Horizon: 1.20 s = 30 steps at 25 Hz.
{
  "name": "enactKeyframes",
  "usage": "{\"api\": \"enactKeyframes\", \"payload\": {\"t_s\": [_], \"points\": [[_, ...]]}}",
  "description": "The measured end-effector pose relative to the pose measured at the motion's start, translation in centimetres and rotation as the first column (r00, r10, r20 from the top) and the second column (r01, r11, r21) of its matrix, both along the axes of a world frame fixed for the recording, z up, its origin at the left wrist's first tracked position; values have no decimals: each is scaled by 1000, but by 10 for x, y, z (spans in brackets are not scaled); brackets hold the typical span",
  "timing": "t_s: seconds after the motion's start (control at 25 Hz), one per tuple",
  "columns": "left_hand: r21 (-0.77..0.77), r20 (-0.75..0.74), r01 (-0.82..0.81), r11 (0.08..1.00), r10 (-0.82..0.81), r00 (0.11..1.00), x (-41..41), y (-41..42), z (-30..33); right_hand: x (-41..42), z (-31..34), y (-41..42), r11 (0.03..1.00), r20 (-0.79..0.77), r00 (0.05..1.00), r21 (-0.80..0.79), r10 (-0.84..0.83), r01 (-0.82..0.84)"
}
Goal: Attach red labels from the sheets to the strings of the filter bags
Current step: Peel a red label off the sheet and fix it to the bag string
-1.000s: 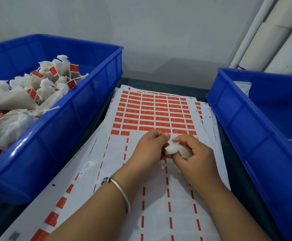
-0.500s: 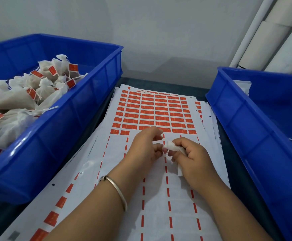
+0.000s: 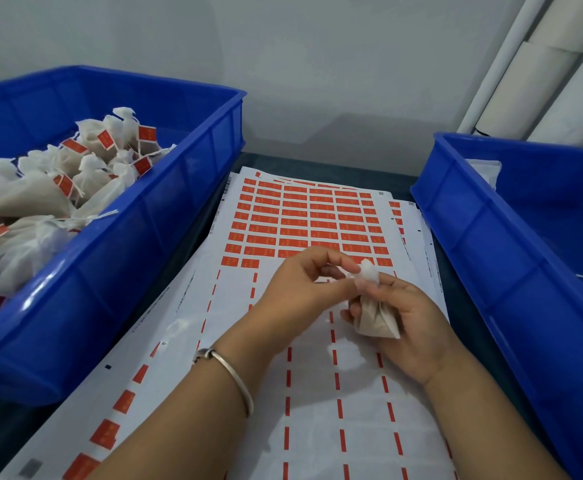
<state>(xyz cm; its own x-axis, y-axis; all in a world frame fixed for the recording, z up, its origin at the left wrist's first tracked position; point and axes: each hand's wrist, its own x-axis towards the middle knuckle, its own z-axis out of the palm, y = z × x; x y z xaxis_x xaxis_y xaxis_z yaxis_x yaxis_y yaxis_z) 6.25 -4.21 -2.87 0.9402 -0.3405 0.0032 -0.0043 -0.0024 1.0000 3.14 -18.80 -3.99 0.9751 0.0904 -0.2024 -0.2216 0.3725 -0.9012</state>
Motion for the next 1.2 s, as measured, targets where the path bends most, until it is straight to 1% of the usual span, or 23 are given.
{"api": "enactKeyframes", "payload": {"t_s": [0.04, 0.12, 0.16, 0.2, 0.28, 0.44, 0.68, 0.92, 1.08, 1.2], "points": [[100, 91, -20, 995, 11, 996, 0, -1, -1, 0, 1, -1, 1000, -7, 1000, 23, -7, 8], [289, 272, -100, 952, 19, 962, -1, -4, -3, 2, 0, -3, 998, -22, 1000, 65, -18, 19], [338, 336, -149, 929, 29, 941, -1, -5, -4, 3, 0, -4, 996, -28, 999, 84, -20, 22], [356, 381, -193, 914, 47, 923, 0, -5, -5, 4, -1, -3, 995, -34, 999, 93, -22, 25], [361, 428, -253, 898, 81, 900, 2, -5, -8, 5, -4, -3, 997, -43, 998, 68, -36, 38], [373, 470, -305, 877, 105, 877, 4, -3, -12, 6, -5, -3, 998, -50, 996, -8, -68, 68], [397, 486, -258, 881, 37, 873, 2, -3, -12, 7, -8, -4, 995, -47, 995, -43, -87, 85], [400, 464, -221, 890, 12, 886, 3, -6, -15, 6, -8, -3, 995, -9, 998, -72, -67, 66], [425, 483, -256, 868, 21, 875, 4, -6, -16, 7, -9, -5, 994, -17, 999, -103, -31, 30], [440, 513, -307, 844, 44, 857, 4, -6, -16, 8, -8, -6, 998, -1, 1000, -62, -31, 31]]}}
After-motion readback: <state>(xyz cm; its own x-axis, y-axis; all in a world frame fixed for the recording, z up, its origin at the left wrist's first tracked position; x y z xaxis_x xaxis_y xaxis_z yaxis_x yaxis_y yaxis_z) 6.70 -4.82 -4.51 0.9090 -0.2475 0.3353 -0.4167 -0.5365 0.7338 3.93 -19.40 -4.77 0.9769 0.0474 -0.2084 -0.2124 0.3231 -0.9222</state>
